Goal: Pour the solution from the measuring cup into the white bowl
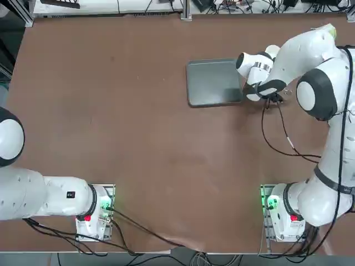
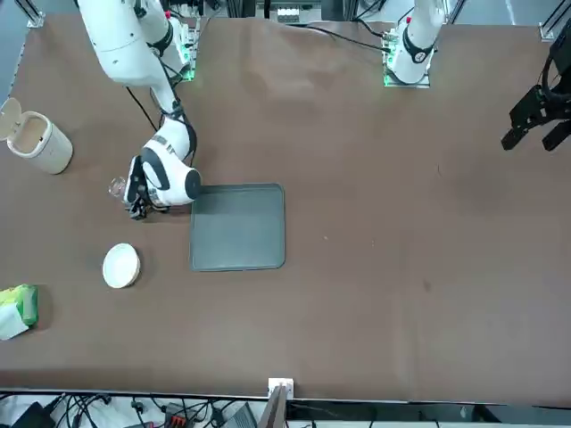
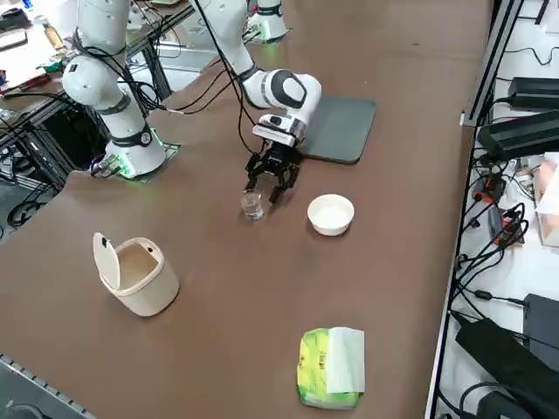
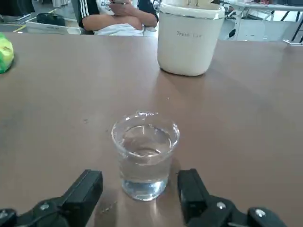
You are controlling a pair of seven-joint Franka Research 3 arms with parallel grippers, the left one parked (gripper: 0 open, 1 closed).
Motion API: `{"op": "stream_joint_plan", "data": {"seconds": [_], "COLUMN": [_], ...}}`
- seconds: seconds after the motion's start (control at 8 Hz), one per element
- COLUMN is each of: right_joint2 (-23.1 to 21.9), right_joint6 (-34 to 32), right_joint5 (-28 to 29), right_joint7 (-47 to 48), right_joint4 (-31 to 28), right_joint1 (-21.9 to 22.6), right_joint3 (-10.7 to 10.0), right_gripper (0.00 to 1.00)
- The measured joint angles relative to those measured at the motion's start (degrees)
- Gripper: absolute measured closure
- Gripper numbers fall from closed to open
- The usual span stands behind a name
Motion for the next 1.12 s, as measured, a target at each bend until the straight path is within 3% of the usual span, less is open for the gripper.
{"op": "stream_joint_plan", "data": {"seconds": [0.75, 0.88, 1.12], "right_joint2": [2.37, 2.37, 2.37], "right_joint6": [-1.17, -1.20, -1.33], "right_joint5": [-2.12, -2.13, -2.17], "right_joint7": [2.30, 2.35, 2.41], "right_joint4": [0.06, 0.08, 0.12], "right_joint1": [-0.25, -0.25, -0.22], "right_joint3": [-2.16, -2.16, -2.16], "right_gripper": [0.04, 0.07, 0.22]}}
